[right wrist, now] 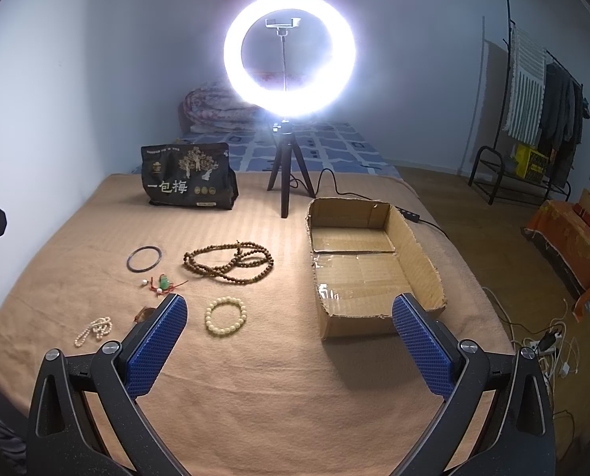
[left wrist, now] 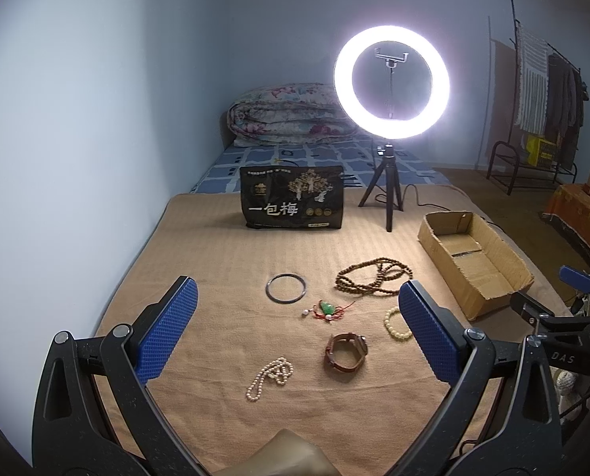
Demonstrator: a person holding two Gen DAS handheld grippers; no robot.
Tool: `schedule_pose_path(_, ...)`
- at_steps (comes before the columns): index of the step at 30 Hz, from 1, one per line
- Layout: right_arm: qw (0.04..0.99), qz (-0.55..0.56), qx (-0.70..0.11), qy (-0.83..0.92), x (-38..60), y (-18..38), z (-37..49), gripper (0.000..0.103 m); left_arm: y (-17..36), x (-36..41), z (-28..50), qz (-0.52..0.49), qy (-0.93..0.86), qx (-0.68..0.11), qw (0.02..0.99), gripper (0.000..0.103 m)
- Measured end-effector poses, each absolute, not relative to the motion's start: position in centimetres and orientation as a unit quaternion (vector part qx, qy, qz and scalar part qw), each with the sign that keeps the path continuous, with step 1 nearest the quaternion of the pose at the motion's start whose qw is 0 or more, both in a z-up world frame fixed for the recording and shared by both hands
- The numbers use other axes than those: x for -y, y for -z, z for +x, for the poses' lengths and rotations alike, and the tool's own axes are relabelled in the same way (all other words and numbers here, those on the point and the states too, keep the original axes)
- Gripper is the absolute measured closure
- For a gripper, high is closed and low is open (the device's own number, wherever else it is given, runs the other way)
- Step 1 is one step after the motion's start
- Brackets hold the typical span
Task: Organize jewelry
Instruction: 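Close the right gripper on the cream bead bracelet while the left gripper grasps a pearl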
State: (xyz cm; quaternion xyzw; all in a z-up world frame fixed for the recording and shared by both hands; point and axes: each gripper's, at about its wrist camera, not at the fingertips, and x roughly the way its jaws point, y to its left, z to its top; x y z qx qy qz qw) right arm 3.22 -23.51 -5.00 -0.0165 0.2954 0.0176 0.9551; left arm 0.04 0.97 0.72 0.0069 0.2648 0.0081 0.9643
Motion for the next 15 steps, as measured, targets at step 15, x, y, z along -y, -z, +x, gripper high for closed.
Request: schedule_pose_path(15,0.944,-0.056,-0.317,-0.076,20.3,6.4,5.9,0.000,1.0,-6.0,3.9,-0.009,-0.040,-0.312,0.949,0.000)
